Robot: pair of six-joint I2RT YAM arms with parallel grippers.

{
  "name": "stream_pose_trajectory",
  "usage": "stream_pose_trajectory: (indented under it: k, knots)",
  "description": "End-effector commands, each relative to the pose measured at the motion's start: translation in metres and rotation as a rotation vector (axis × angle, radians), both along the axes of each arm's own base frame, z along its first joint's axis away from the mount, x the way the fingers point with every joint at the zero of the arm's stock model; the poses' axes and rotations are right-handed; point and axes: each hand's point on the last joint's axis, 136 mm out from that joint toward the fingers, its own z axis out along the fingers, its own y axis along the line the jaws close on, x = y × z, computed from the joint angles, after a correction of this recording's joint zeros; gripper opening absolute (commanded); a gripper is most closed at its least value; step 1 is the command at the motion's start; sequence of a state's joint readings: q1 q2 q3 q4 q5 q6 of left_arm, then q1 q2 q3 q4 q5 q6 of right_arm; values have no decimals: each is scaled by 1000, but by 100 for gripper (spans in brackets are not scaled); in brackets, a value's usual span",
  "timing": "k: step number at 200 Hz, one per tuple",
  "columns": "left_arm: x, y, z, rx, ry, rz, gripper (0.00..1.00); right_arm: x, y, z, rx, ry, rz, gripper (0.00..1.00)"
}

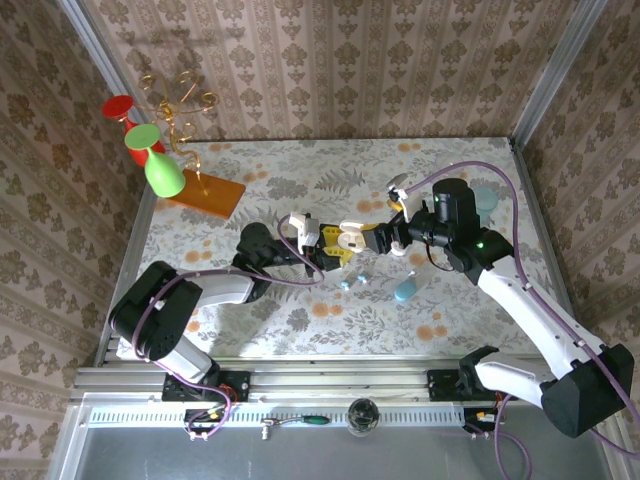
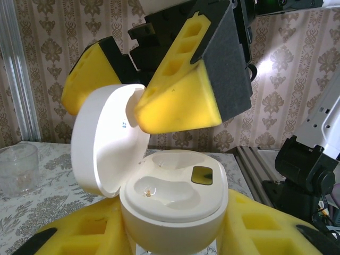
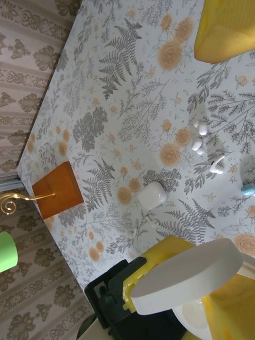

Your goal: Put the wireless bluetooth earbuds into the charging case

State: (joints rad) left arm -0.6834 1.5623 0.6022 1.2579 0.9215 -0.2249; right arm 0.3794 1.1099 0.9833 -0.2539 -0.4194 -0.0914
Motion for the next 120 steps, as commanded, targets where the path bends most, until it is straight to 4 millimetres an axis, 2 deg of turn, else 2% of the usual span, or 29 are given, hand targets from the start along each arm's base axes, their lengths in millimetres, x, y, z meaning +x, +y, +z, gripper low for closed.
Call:
stream_pose_trajectory:
  k: [1,46,76,92,120]
  knots:
    - [-9,1,14,-31,-39,-25,37,-12,9,23,34,-42,86,100]
    - [-1,7,11,-30,-39,20,37,-33,9,39,111,-106,141,100]
    - [7,18,9,-28,-41,66,37,-23,-17,42,247,-117,-27,100]
    - [12,25,9,-28,-41,87,37,-17,-35,32,316,-64,-137,100]
    - [18,36,11,-30,-35,115,37,-1,-60,-15,328,177,-384,100]
